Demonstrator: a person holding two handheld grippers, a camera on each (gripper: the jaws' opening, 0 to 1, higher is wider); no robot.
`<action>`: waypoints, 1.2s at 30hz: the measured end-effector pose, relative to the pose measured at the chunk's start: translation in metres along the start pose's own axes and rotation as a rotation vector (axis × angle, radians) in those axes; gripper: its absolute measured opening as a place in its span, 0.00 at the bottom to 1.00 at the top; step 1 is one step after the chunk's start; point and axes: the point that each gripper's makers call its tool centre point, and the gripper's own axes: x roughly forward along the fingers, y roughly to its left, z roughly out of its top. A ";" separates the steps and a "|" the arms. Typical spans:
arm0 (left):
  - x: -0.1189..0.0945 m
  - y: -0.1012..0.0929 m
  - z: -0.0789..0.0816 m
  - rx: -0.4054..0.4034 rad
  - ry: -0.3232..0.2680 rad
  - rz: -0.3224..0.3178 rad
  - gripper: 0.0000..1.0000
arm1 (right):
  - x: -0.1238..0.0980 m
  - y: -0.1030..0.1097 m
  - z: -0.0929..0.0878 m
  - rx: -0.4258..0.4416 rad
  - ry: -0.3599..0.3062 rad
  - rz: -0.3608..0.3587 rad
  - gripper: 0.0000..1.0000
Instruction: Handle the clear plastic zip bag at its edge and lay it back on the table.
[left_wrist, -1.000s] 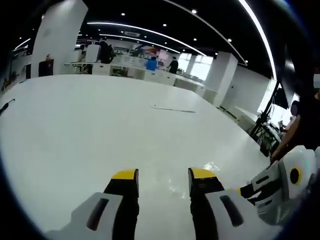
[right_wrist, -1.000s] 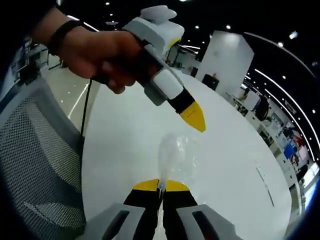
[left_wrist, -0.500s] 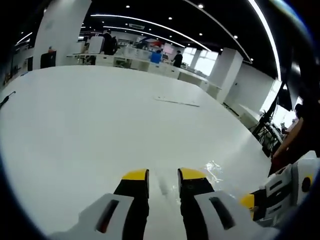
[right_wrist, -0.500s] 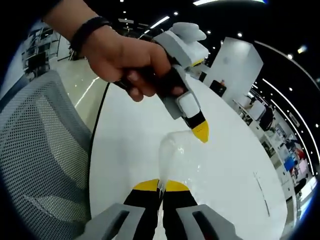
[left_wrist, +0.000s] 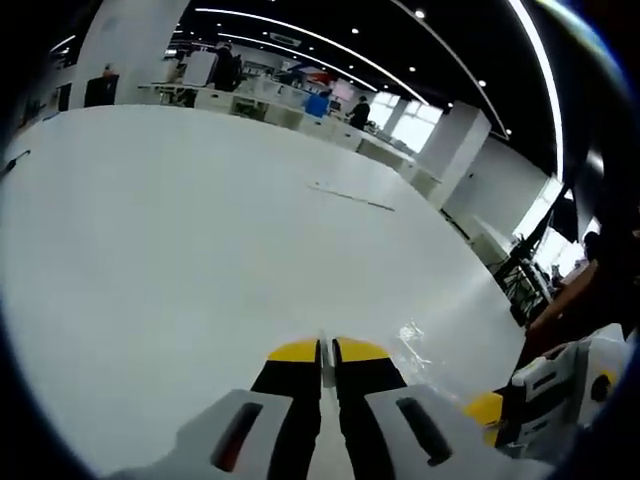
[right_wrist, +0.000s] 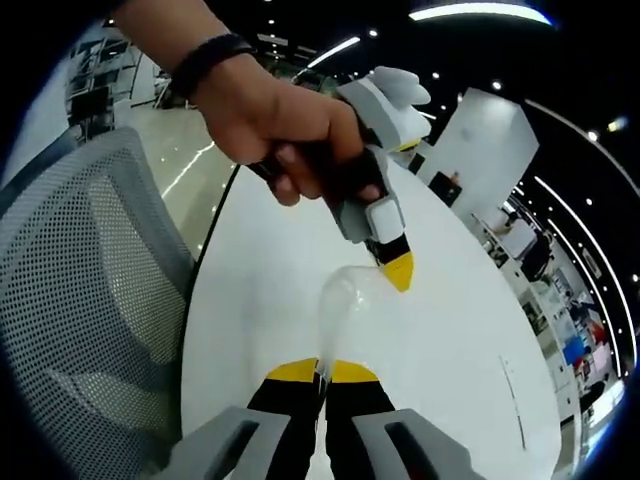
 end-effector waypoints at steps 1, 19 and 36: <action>0.000 0.000 0.000 0.000 0.000 -0.002 0.02 | 0.000 -0.001 -0.002 0.003 0.002 0.000 0.00; -0.014 0.001 -0.001 -0.105 -0.026 -0.037 0.01 | -0.001 -0.024 -0.030 0.064 0.052 -0.037 0.00; -0.023 0.003 -0.023 -0.195 -0.043 0.015 0.01 | 0.003 -0.044 -0.047 0.218 0.083 -0.048 0.12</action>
